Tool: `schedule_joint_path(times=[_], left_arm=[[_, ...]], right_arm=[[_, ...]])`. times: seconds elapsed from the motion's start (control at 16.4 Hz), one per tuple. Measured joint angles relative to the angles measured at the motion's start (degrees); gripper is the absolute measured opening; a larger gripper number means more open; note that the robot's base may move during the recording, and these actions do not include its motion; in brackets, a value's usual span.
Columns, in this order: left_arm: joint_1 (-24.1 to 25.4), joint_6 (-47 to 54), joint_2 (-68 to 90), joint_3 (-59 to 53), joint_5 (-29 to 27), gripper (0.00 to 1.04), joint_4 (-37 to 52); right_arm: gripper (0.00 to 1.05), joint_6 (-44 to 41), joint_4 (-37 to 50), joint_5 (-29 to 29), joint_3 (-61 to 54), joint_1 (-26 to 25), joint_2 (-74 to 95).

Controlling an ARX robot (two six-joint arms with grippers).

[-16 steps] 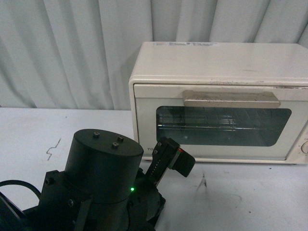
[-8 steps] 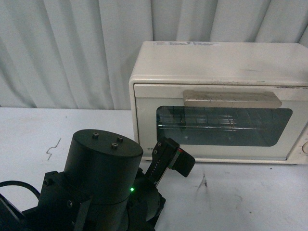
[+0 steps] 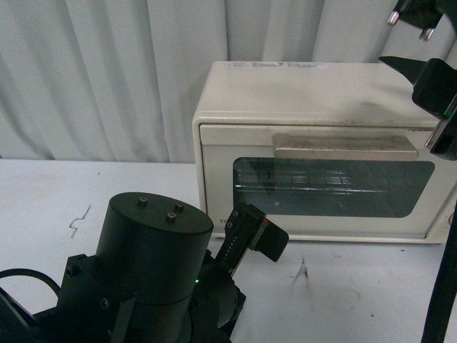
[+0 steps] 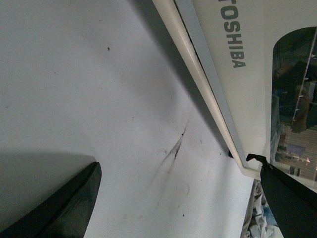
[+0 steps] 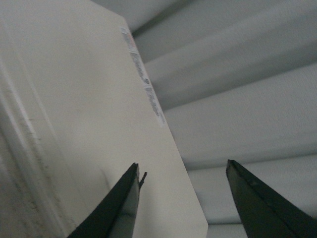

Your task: Open oven

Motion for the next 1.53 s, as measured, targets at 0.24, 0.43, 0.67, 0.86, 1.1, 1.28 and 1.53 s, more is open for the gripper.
schedule_joint_path(times=[0.24,0.43,0.67,0.86,1.1,1.28,1.53], left_arm=[[0.0,0.0,0.0,0.0,0.0,0.98,0.0],[0.0,0.0,0.0,0.0,-0.2,0.98,-0.1],[0.0,0.0,0.0,0.0,-0.2,0.98,-0.2],[0.1,0.0,0.0,0.0,-0.2,0.98,-0.2],[0.1,0.0,0.0,0.0,-0.2,0.98,-0.2],[0.1,0.0,0.0,0.0,-0.3,0.98,-0.2],[0.3,0.0,0.0,0.0,-0.3,0.98,-0.2]], right_arm=[[0.19,-10.6,-5.6,-3.6,-0.9,0.6,-0.4],[0.02,-15.0,-9.0,-5.0,-1.5,0.6,-0.7],[0.02,-16.8,-13.4,-5.7,-2.8,0.6,-1.2],[0.02,-17.2,-13.2,-5.9,-3.3,0.5,-1.0],[0.02,-17.3,-13.3,-6.7,-2.6,-1.9,1.6],[0.02,-17.2,-13.6,-7.5,-1.8,-3.0,3.1],[0.02,-13.7,-17.5,-9.1,-1.2,-3.3,2.3]])
